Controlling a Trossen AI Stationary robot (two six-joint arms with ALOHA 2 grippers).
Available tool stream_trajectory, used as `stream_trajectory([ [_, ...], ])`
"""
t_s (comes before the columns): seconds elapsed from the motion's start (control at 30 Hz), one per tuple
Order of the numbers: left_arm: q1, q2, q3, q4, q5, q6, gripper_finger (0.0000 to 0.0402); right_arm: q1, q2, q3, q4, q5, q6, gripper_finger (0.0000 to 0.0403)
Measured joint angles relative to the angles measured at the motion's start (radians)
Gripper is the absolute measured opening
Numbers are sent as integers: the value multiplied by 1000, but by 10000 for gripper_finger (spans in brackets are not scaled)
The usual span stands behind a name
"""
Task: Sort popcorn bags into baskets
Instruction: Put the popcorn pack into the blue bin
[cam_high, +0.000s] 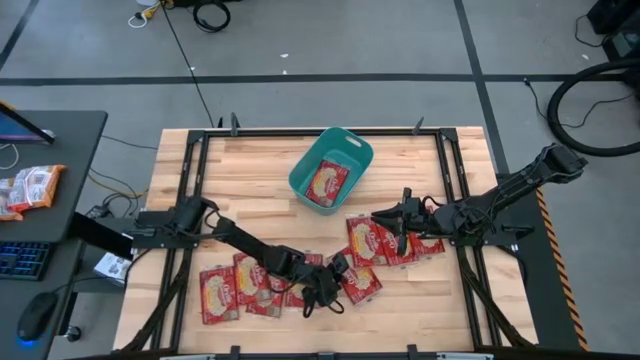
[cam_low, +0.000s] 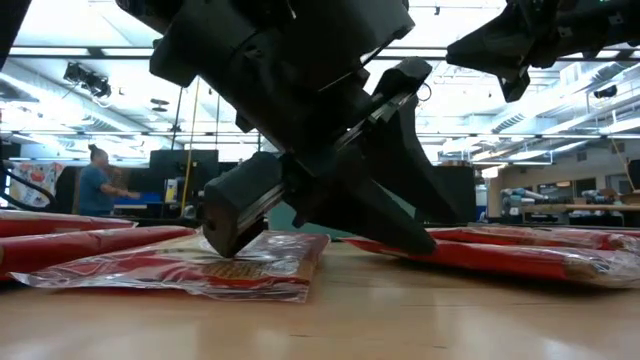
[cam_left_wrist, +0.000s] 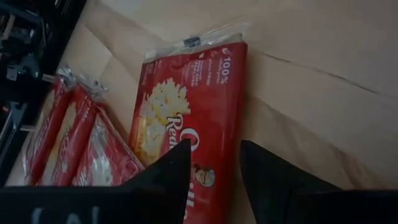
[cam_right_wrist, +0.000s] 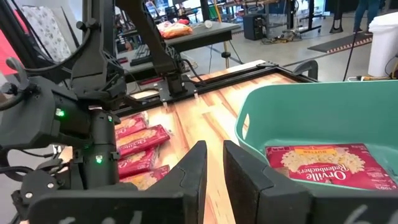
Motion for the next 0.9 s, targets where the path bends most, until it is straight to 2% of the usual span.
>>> stream_trajectory([
  [0.2, 6, -1, 27, -51, -14, -105, 142, 0, 0, 0, 1, -2, 0, 59],
  [0.37, -1, 4, 185, -309, -16, -96, 141, 0, 0, 0, 2, -2, 0, 59],
  [0.47, -4, 10, 236, -398, -13, -100, 141, 0, 0, 0, 4, -3, 0, 59],
  [0.77, -18, 43, 250, -405, 2, -62, 141, 0, 0, 0, 12, -3, -4, 59],
  [0.9, -17, 71, 250, -386, -28, -60, 141, 0, 0, 0, 16, -3, -5, 59],
])
